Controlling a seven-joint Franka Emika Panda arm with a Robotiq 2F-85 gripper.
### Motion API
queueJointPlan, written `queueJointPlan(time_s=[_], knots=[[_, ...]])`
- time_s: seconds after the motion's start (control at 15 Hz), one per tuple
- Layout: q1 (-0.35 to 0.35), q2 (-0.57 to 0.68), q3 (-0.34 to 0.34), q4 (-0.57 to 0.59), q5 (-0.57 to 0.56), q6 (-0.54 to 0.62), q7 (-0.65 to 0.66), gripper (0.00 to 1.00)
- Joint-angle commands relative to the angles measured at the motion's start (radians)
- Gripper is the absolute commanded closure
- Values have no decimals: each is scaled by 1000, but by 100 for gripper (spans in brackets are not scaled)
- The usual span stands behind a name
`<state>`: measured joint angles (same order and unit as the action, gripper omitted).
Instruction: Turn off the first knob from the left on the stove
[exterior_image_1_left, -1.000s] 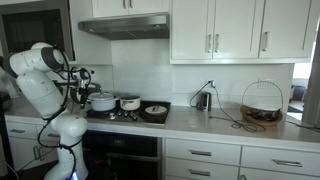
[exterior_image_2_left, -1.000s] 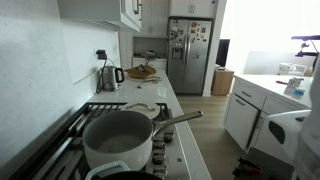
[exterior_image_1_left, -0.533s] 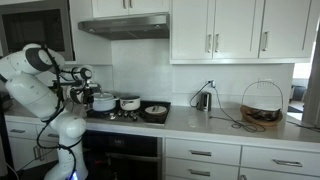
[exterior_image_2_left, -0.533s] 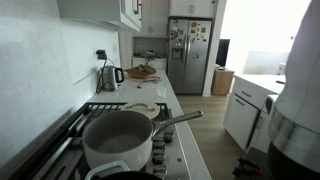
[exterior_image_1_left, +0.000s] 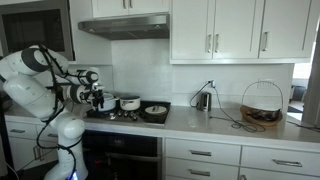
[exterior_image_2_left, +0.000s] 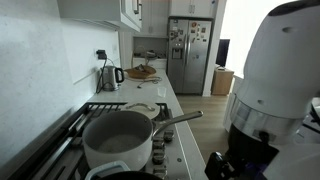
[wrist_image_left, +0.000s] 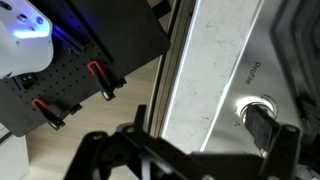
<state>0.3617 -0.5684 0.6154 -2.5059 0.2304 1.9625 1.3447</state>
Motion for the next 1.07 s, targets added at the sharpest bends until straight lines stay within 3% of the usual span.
queueJointPlan(time_s=[0.0,0.6,1.0], knots=[[-25,64,-22,17,-60,72,-55,0],[-55,297,-48,94,-169,285,-157,0],[-34,395,-67,143,-185,300,-188,0]])
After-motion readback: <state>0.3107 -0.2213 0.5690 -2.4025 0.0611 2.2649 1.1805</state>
